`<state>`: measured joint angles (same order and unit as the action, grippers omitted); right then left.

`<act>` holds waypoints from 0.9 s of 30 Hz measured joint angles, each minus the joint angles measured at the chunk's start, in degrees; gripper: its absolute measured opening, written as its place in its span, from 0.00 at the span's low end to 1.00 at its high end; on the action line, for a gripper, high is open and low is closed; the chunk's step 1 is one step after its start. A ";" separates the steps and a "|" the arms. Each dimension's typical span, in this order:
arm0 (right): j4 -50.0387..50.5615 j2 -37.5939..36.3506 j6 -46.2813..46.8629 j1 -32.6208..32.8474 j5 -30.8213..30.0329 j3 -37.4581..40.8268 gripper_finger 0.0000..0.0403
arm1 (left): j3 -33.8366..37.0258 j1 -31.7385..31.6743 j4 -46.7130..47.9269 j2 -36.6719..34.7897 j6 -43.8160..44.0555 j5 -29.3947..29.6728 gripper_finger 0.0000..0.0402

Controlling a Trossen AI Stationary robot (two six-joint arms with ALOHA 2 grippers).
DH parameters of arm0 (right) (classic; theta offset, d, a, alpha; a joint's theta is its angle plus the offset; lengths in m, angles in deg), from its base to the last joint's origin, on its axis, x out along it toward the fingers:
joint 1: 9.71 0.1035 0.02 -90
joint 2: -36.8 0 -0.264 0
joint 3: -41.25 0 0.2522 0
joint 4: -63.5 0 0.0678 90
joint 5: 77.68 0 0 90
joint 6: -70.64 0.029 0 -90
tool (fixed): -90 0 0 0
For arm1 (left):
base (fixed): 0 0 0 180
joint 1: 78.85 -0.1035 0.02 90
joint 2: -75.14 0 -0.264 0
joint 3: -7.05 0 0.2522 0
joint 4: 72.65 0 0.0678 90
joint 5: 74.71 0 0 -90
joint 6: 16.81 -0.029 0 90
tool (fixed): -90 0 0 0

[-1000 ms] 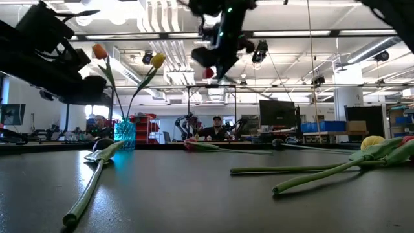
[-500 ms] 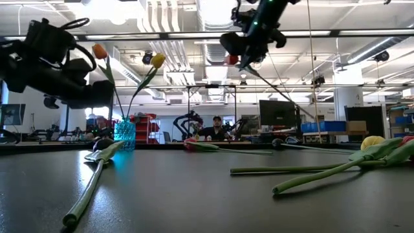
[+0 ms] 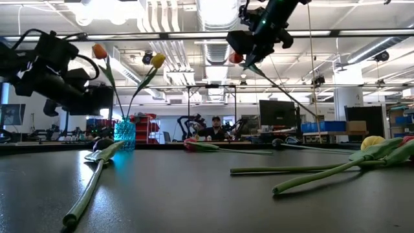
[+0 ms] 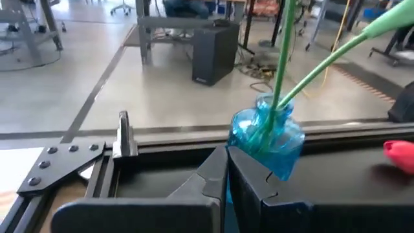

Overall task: Sort flowers into vase by color
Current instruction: Put the orange flower into the blue vase

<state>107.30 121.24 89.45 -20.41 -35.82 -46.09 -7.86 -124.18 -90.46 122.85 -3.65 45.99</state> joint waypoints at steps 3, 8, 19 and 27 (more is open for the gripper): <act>-0.73 0.00 -0.65 0.02 0.00 0.00 0.03 | 0.00 -1.78 0.02 2.36 0.01 -1.49 0.00; -2.08 0.00 -1.95 0.34 0.06 0.00 0.03 | -1.48 -4.26 -0.33 7.62 -0.84 -1.54 0.00; -3.00 0.04 -3.41 1.22 0.07 0.00 0.03 | -3.32 -3.66 -4.70 17.55 -3.53 4.18 0.00; -3.64 0.04 -3.89 1.33 0.05 0.00 0.03 | -3.32 -2.20 -4.44 17.38 -3.13 3.84 0.00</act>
<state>103.66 121.28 85.56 -19.08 -35.77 -46.09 -11.18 -126.39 -94.90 140.24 -6.77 49.83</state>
